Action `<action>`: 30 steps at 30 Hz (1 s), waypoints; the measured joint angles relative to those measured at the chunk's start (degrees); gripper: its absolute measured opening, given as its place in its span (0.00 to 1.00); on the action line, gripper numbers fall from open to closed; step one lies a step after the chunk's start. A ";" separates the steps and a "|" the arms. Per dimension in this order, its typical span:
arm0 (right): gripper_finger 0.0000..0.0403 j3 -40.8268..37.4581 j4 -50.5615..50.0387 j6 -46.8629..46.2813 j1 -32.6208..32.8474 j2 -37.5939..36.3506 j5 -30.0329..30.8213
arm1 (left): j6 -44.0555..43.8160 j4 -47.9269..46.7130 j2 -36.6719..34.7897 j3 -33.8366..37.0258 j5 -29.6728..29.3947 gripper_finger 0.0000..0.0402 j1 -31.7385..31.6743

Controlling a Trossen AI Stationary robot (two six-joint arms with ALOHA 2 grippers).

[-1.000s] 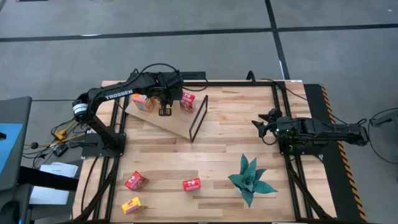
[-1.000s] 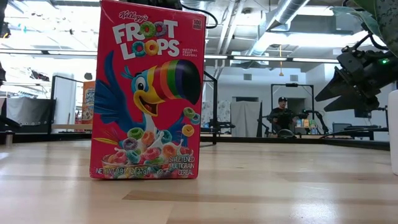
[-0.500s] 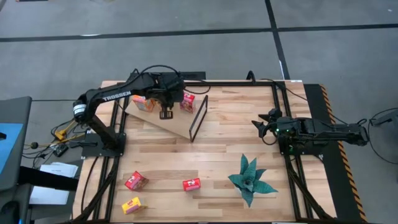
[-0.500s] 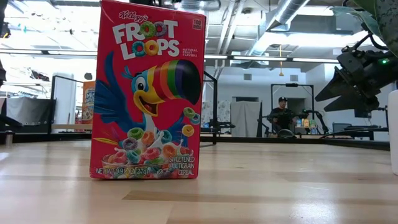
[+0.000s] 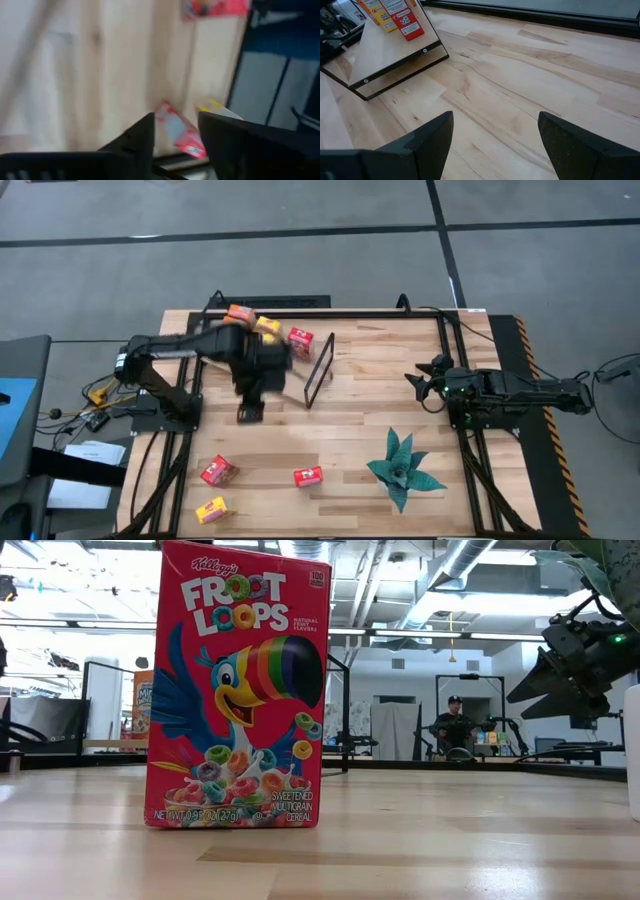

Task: Stack cereal on shelf
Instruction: Put the yellow cereal box aligned with the other yellow cereal boxes on the shelf

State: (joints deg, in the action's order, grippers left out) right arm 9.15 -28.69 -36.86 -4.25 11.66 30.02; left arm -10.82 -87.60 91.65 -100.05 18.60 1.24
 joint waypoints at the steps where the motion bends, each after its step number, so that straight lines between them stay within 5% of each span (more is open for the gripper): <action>1: 0.79 0.00 0.00 -0.01 0.00 0.01 0.00 | -2.19 0.01 0.08 0.09 0.56 0.37 2.40; 12: 0.79 0.00 0.00 -0.02 0.00 0.00 0.00 | -36.49 0.53 -0.24 0.09 -8.36 0.57 24.04; 23: 0.79 0.00 0.04 1.20 0.00 0.02 -0.02 | -65.92 1.57 0.27 0.22 -25.64 0.59 40.46; 30: 0.79 -0.02 0.17 1.38 0.00 0.02 0.00 | -82.00 -2.42 0.24 3.63 -27.97 0.59 45.34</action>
State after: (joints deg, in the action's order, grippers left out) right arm 9.13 -28.51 -35.48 -4.25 11.68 30.02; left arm -92.82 -90.03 91.90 -96.42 -9.37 46.58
